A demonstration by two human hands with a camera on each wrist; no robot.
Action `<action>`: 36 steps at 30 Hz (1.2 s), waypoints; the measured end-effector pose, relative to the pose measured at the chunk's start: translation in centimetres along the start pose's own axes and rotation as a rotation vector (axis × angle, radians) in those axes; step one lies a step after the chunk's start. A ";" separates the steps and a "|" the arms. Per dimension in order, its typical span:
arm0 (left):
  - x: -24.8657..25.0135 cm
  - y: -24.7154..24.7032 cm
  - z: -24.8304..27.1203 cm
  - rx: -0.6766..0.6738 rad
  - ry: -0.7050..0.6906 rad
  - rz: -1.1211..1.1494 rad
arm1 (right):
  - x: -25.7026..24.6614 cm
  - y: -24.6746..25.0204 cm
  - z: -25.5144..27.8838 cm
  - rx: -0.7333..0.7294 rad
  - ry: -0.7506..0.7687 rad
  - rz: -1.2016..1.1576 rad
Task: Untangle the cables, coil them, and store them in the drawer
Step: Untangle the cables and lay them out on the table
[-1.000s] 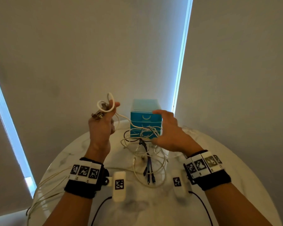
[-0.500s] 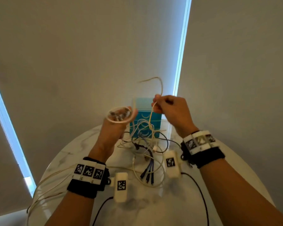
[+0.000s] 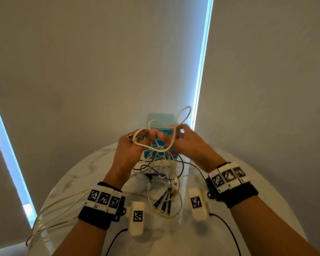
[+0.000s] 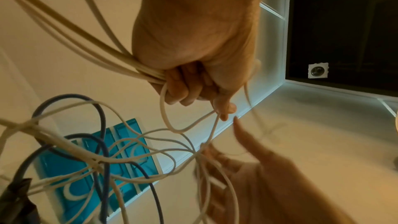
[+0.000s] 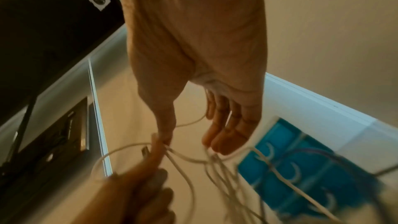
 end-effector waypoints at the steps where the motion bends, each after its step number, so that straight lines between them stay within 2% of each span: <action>1: -0.2 0.2 -0.1 0.010 0.024 0.040 | 1.3 -0.6 0.9 -0.057 -0.065 0.044; 4: -1.3 1.1 -1.1 0.056 0.048 0.142 | 5.2 -0.7 1.7 -0.108 -0.149 0.258; 9: -1.8 3.9 -2.6 0.156 0.056 0.456 | 9.2 3.9 0.7 0.067 -0.247 0.672; 10: -1.7 4.3 -2.5 0.156 0.057 0.502 | 9.6 4.3 0.7 0.053 -0.299 0.769; 12: -1.6 4.6 -2.5 0.140 0.063 0.556 | 9.7 4.3 0.7 -0.071 -0.363 0.834; 13: -1.6 4.6 -2.5 0.134 0.065 0.562 | 9.1 3.9 0.9 -0.155 -0.355 0.801; 15: -1.6 4.4 -2.5 0.141 0.079 0.545 | 6.2 2.9 1.2 -0.260 -0.223 0.659; 18: -1.5 3.8 -2.3 0.121 0.075 0.512 | 1.1 0.8 1.1 -0.185 0.002 0.486; 20: -1.3 3.5 -2.1 0.104 0.050 0.512 | 0.1 -1.4 0.6 -0.127 0.030 0.602; 22: -1.2 3.6 -2.0 0.099 0.009 0.517 | 0.7 -3.2 -0.2 -0.144 0.013 0.752; 23: -1.2 3.9 -2.0 0.095 -0.006 0.504 | 0.8 -3.4 -0.6 -0.126 0.028 0.746; 24: -1.2 4.0 -2.0 0.078 -0.007 0.473 | 0.6 -3.0 -1.1 -0.053 0.061 0.682; 27: -1.8 3.7 -2.0 -0.047 0.044 0.294 | -1.6 0.3 -2.3 0.327 0.170 0.291; 30: -2.0 1.4 -1.2 -0.251 0.128 -0.015 | -3.0 1.9 -3.3 0.389 0.183 0.148; 32: -2.1 0.0 -0.7 -0.385 0.116 -0.192 | -3.2 2.8 -3.7 0.438 0.177 0.012; 34: -2.9 -0.2 -0.8 -0.440 0.096 -0.338 | -3.5 3.4 -3.8 0.469 0.141 -0.256; 36: -3.4 0.1 -0.9 -0.425 0.074 -0.351 | -3.7 4.3 -3.8 0.511 0.113 -0.553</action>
Point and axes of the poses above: each hand's wrist, its own z-axis away from the middle knuckle, its own y-axis out of the back of the hand, x = y × z, the point moved 4 cm from there along -z, towards the middle knuckle, and after that the axes turned 10 degrees about y, right-handed, at the moved point
